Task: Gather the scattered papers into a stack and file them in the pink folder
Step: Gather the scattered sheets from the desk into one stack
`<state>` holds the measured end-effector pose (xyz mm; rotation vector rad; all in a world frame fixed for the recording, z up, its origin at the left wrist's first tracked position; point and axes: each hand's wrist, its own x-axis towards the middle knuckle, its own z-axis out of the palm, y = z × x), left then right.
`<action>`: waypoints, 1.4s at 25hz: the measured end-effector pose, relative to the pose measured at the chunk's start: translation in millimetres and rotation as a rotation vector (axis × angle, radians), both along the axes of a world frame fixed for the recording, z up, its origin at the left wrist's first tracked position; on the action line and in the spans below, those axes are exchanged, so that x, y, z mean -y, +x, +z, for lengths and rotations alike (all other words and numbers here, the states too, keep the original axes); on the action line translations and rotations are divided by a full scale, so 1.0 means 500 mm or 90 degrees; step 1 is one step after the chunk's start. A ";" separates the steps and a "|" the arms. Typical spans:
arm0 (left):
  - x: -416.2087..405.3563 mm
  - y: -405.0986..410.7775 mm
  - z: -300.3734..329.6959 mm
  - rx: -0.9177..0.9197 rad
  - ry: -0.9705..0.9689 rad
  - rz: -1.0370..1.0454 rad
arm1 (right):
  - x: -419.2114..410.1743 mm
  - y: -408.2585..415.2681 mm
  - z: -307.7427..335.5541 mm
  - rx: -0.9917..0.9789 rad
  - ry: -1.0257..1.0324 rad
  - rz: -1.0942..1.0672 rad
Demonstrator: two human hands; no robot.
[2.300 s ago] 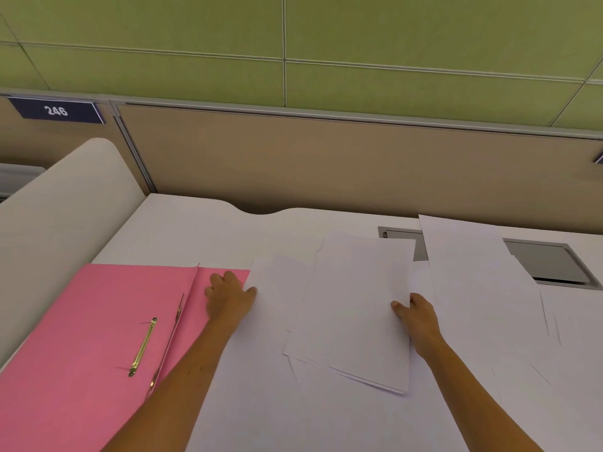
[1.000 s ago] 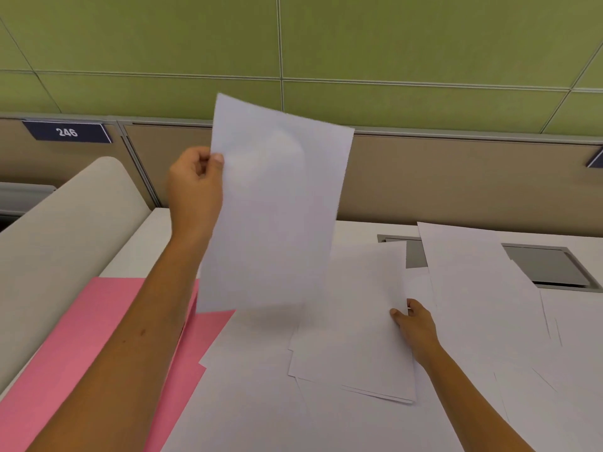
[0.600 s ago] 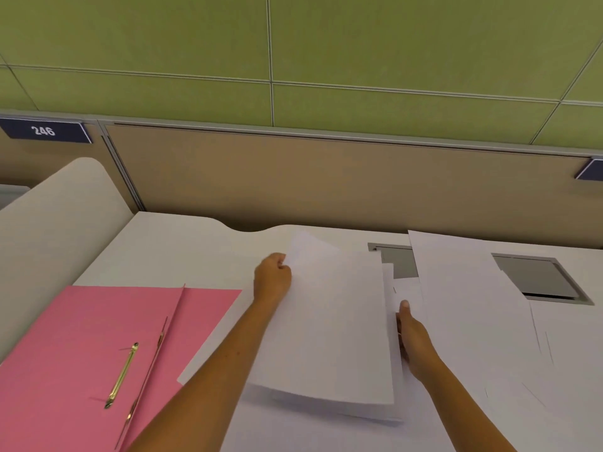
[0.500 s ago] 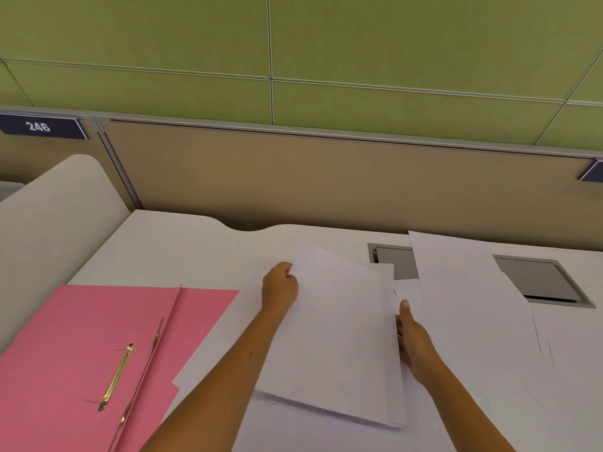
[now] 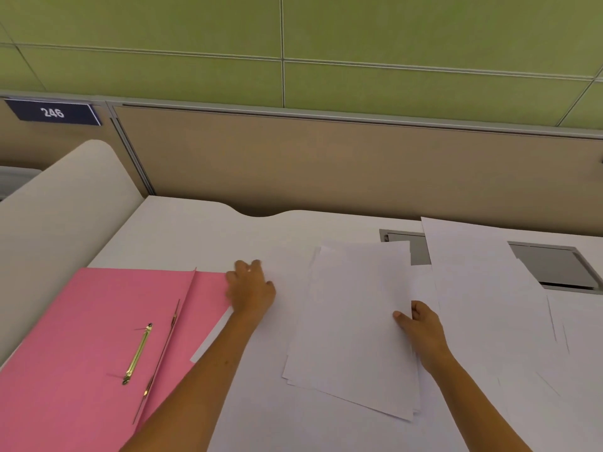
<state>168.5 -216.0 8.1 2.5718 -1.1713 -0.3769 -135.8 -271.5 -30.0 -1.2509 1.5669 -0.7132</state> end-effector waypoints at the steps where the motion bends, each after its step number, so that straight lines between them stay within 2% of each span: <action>1: -0.009 0.018 -0.004 0.020 0.057 0.025 | 0.005 -0.006 0.006 -0.011 -0.010 -0.004; 3: -0.021 0.037 -0.018 -0.012 0.121 0.027 | 0.010 -0.016 0.015 -0.018 -0.023 -0.001; 7: -0.026 0.049 -0.053 -0.073 0.078 0.044 | 0.000 -0.018 0.018 -0.027 -0.014 0.015; 11: -0.025 0.065 -0.040 -0.051 0.057 0.070 | -0.024 -0.020 0.020 -0.016 0.000 0.006; 13: -0.025 0.064 -0.022 -0.064 -0.035 0.061 | -0.036 -0.023 0.016 -0.005 0.011 -0.006; 15: -0.027 0.061 0.022 -0.098 -0.181 0.034 | -0.045 -0.025 0.017 0.003 0.018 -0.020; 17: -0.033 0.056 0.089 -0.132 -0.325 0.018 | -0.055 -0.028 0.019 0.015 0.020 -0.028; 20: -0.048 0.044 0.195 -0.123 -0.511 -0.008 | -0.066 -0.033 0.029 0.021 0.020 -0.036; 22: -0.062 0.032 0.262 -0.113 -0.592 -0.028 | -0.069 -0.033 0.033 0.025 0.019 -0.032; 24: -0.074 0.019 0.307 -0.164 -0.626 -0.023 | -0.080 -0.036 0.031 0.023 0.023 -0.030; 26: -0.072 0.011 0.304 -0.313 -0.600 0.013 | -0.094 -0.037 0.025 0.024 0.031 -0.026; 29: -0.067 -0.027 0.221 -0.540 -0.447 0.078 | -0.109 -0.044 0.017 0.033 0.053 -0.019; 31: -0.073 -0.072 0.148 -0.562 -0.333 0.085 | -0.114 -0.051 0.016 0.038 0.075 -0.013; 35: -0.098 -0.169 0.042 -0.483 -0.201 0.022 | -0.119 -0.071 0.028 0.124 0.137 -0.023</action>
